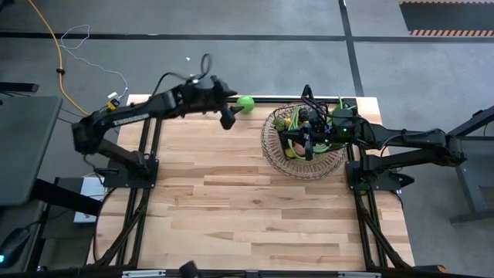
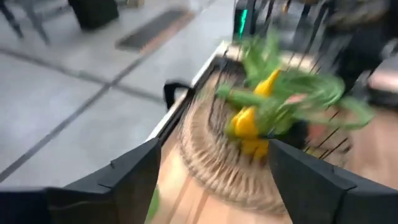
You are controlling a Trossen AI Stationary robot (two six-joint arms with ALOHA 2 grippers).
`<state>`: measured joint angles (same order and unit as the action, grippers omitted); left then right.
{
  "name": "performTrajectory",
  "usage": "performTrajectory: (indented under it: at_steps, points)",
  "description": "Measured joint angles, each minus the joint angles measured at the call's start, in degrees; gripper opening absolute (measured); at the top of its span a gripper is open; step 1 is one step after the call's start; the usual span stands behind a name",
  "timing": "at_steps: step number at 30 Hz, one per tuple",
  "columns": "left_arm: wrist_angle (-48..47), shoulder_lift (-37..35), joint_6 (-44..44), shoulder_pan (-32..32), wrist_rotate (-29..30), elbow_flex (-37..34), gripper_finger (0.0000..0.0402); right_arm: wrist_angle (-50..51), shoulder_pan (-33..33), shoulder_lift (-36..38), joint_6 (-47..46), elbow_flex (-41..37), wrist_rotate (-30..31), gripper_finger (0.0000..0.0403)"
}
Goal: Build produce basket
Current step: Put the green apple into the wire basket
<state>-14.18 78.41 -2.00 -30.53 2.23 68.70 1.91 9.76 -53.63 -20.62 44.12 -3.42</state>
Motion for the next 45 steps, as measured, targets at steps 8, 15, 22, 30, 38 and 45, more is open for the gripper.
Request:
performTrajectory:
  at_steps: [8, 15, 22, 30, 38, 45]
  points:
    - [-23.70, 19.74, -4.17, -6.52, -2.88, 22.64, 0.0299, 0.17, 0.00, 0.00, -0.13, 0.00, 0.02, 0.0000]
    - [-38.28, 35.94, 0.03, -10.25, 6.14, 36.67, 0.0299, 0.56, 0.00, 0.00, -0.55, 0.00, 0.04, 0.0000]
    - [-41.33, 41.85, 0.31, -12.34, 7.67, 38.17, 0.0299, 1.60, 0.00, 0.00, -0.57, 0.00, 0.90, 0.0000]
    - [-41.44, 43.71, 5.77, -14.99, 6.66, 38.19, 0.0299, 2.17, 0.00, -0.47, -1.73, 0.00, 1.51, 0.0000]
    - [-40.11, 43.81, 8.14, -16.78, 3.11, 36.16, 0.0299, 2.11, 0.00, -2.77, -3.19, 0.02, 1.51, 0.0000]
    - [-38.75, 46.48, 12.30, -17.95, -2.30, 35.88, 0.0299, 1.95, -0.02, -4.58, -3.61, 0.02, 0.58, 0.0000]
